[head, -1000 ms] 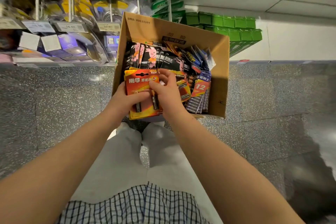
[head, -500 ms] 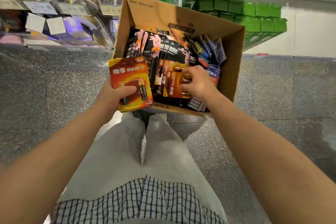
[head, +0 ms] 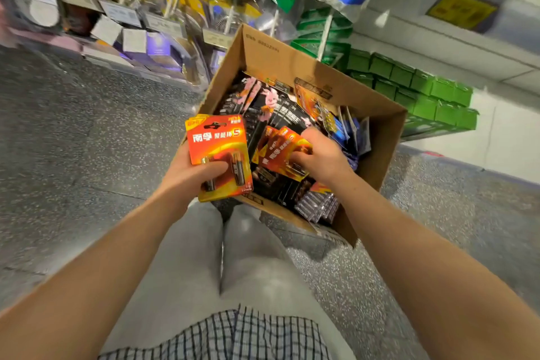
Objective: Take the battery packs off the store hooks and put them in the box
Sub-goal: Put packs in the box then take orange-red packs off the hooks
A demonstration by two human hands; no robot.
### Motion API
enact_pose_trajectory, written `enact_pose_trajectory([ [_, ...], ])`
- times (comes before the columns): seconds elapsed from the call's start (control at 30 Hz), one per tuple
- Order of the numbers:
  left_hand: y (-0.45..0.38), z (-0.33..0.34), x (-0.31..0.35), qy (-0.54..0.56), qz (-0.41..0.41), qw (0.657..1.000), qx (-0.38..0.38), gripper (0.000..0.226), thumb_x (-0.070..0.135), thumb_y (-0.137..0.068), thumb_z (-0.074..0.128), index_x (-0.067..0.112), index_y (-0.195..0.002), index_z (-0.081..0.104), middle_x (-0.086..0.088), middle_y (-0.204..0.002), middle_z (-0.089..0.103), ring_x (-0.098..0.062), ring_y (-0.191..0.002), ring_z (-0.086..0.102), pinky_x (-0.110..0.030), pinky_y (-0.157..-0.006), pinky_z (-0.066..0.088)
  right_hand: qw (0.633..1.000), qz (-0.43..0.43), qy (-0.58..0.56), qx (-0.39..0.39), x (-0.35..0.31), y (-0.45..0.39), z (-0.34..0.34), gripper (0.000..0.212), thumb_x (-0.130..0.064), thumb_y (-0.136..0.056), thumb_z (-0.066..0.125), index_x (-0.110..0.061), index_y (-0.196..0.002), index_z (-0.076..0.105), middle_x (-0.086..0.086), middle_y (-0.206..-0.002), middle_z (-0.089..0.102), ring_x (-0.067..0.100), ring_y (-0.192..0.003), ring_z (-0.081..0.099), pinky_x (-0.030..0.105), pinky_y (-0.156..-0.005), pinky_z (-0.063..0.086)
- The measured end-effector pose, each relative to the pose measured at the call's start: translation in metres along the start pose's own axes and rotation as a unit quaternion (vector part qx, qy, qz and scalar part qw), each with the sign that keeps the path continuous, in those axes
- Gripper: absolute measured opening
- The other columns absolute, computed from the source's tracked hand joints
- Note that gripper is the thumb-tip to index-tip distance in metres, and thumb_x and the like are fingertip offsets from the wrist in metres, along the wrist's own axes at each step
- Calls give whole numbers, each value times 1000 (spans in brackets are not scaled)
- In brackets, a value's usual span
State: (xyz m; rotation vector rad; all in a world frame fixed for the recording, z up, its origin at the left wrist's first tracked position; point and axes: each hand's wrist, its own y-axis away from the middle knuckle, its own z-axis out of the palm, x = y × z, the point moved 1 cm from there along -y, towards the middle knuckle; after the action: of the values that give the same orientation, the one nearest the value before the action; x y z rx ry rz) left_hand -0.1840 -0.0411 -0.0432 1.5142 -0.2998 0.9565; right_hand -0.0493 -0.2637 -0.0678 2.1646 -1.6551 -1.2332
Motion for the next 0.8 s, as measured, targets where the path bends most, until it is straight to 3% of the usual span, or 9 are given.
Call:
enact_pose_trajectory([
  [0.1,4,-3,-1,14,8,1000,11,77,35,-46,81,25,-118,57,-1,-102,74,-22,-98,70,-40,-82,58,998,-8,60,-23,-13,-15,-10,23,-28,-80,69,-14,-91,56,2,-97,48,20,-96,47,35,-73,38],
  [0.2,7,-6,-3,28,13,999,23,87,32,-49,84,14,-129,55,-13,-115,70,-33,-107,67,-54,-94,53,984,28,156,-80,-17,-27,-2,24,-31,-80,70,-16,-88,54,7,-110,49,27,-108,47,41,-89,44],
  [0.27,10,-8,-4,32,17,999,30,88,32,-50,84,13,-130,54,-16,-117,69,-36,-108,66,-56,-94,53,986,51,136,-87,-11,-26,9,32,-34,-80,72,-15,-94,50,9,-117,51,29,-109,51,42,-89,45],
  [0.37,16,-6,-4,39,16,998,42,83,33,-52,82,14,-128,55,-14,-115,71,-34,-105,68,-55,-93,54,993,92,-5,-68,-6,-15,9,43,-29,-77,78,-15,-99,44,3,-94,61,16,-82,60,31,-68,49],
  [0.47,24,-1,1,30,12,998,45,81,34,-52,83,14,-126,57,-14,-114,72,-34,-104,69,-57,-94,52,982,97,-144,-67,-7,1,4,15,-13,-81,70,-12,-85,55,-7,-56,63,2,-51,59,18,-51,42],
  [0.53,31,3,10,25,9,999,47,85,35,-49,84,15,-126,56,-13,-114,71,-33,-103,69,-57,-94,53,978,86,-187,-28,-10,7,-3,7,-15,-83,68,-17,-76,66,-6,-64,68,6,-61,64,23,-64,44],
  [0.6,38,4,25,25,17,998,59,89,37,-44,84,17,-126,55,-11,-114,72,-32,-102,70,-55,-93,54,977,90,-194,-18,-12,11,-7,7,-19,-84,69,-19,-91,70,0,-88,70,16,-83,64,28,-77,45],
  [0.67,44,4,44,27,35,997,63,90,36,-46,86,16,-127,54,-12,-114,71,-31,-100,71,-53,-91,55,981,100,-165,-19,-15,15,-9,18,-20,-87,67,-16,-105,69,0,-94,66,18,-91,60,26,-77,42],
  [0.8,54,0,76,12,93,994,60,82,38,-49,83,15,-123,58,-13,-112,72,-30,-99,71,-49,-89,56,990,106,-93,-24,-11,19,5,19,-21,-85,69,-12,-102,72,7,-99,72,24,-96,66,31,-84,51],
])
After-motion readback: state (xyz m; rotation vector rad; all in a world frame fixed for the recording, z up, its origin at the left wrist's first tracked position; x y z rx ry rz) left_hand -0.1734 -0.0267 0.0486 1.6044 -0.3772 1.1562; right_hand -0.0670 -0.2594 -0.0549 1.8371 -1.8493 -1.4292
